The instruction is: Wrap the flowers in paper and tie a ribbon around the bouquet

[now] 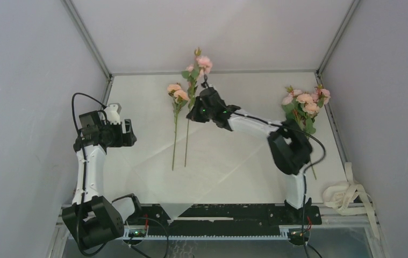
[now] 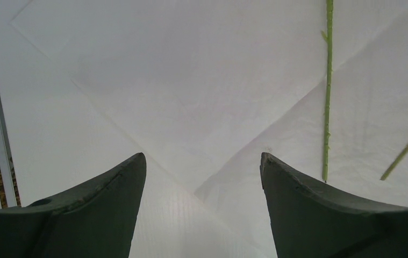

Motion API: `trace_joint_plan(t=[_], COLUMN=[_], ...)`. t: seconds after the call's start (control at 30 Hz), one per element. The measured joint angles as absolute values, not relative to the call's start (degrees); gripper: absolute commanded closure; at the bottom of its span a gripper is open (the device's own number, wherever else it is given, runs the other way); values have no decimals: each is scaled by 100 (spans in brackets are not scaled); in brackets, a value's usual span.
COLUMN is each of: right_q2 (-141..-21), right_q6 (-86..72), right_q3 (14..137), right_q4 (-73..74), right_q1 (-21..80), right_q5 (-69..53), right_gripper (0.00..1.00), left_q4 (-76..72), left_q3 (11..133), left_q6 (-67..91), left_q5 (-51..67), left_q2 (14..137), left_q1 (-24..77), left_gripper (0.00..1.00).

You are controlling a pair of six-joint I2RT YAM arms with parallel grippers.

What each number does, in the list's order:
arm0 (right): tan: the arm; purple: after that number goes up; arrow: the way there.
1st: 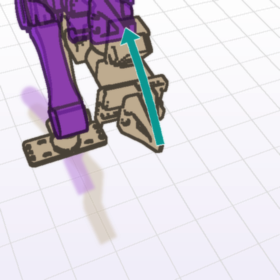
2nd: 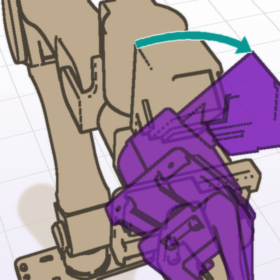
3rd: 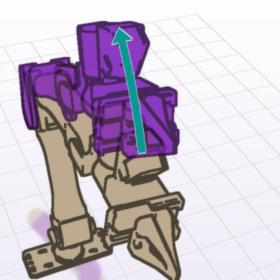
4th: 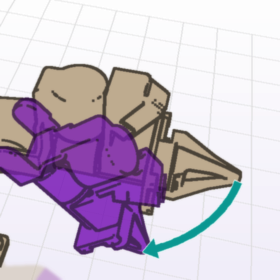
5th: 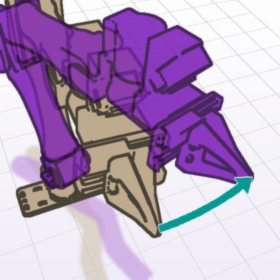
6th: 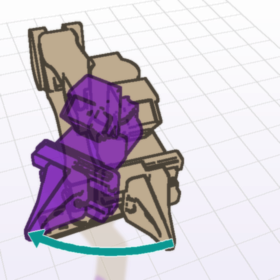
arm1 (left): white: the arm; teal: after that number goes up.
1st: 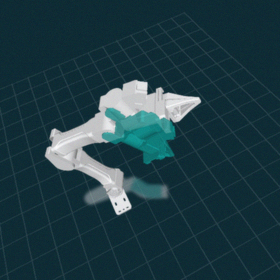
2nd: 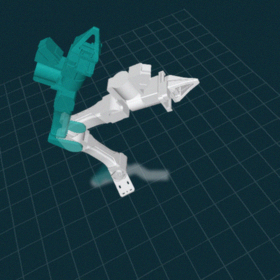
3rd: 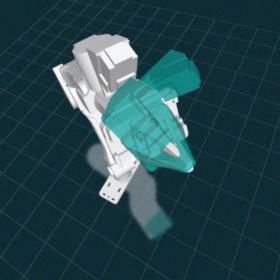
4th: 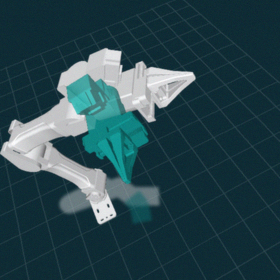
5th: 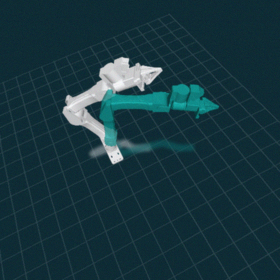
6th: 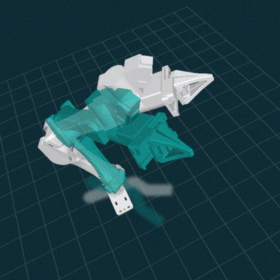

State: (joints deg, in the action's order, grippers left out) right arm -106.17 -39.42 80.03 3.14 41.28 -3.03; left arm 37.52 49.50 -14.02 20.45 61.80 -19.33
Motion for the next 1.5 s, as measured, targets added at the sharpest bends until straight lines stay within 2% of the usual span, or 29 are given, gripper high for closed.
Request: trace_joint_plan(t=[0.07,0.1,0.13,0.2,0.27,0.3,0.43,0.5,0.6,0.77,0.8,0.9,0.97,1.13,1.37,1.5], right_q2=[-11463,-11887,-12132,-12538,-12630,-12632,-12608,-12451,-11734,-10645,-10562,-10575,-10768,-11299,-12178,-12538], right_q6=[-4097,-4134,-4143,-4136,-4091,-3990,-3395,-3052,-2569,-2255,-2217,-1999,-1798,-1236,-1007,-1061], right_q3=[8613,8995,9223,9636,9747,9806,10291,10346,9725,8412,8211,7682,7570,7900,9233,9771], right_q4=[574,714,790,1046,1267,1461,2296,2659,3166,3664,3723,3881,4010,4139,4250,4222], right_q1=[4222,4261,4283,4289,4272,4250,4060,3922,3496,2058,1793,904,683,893,1522,1973], right_q5=[-449,-504,-521,-530,-517,-548,-598,-346,-14,126,152,80,-75,-314,-705,-1411], right_gripper=[100,96,87,50,25,19,10,8,8,7,7,3,3,7,9,13], left_q4=[3752,3758,3758,3760,3763,3760,3750,3750,3774,3785,3789,3789,3785,3693,3509,3459], left_q3=[4950,4950,4950,4950,4950,4950,4950,4950,4960,4965,4967,4969,4967,4952,4950,4908], left_q6=[-1402,-1402,-1402,-1404,-1406,-1406,-1433,-1492,-1623,-1772,-1804,-1833,-1846,-1907,-1894,-1892], left_q5=[2082,2106,2123,2137,2141,2143,2115,2062,1793,1227,1146,965,819,569,596,622], left_q2=[6182,6182,6182,6187,6193,6198,6311,6416,6632,6993,7100,7415,7596,7717,7966,8125], left_q1=[-1933,-1929,-1929,-1927,-1927,-1925,-1922,-1922,-1914,-1914,-1914,-1909,-1872,-1487,-1131,-1039], left_gripper=[18,18,18,18,18,18,17,17,12,4,1,0,0,0,0,0])
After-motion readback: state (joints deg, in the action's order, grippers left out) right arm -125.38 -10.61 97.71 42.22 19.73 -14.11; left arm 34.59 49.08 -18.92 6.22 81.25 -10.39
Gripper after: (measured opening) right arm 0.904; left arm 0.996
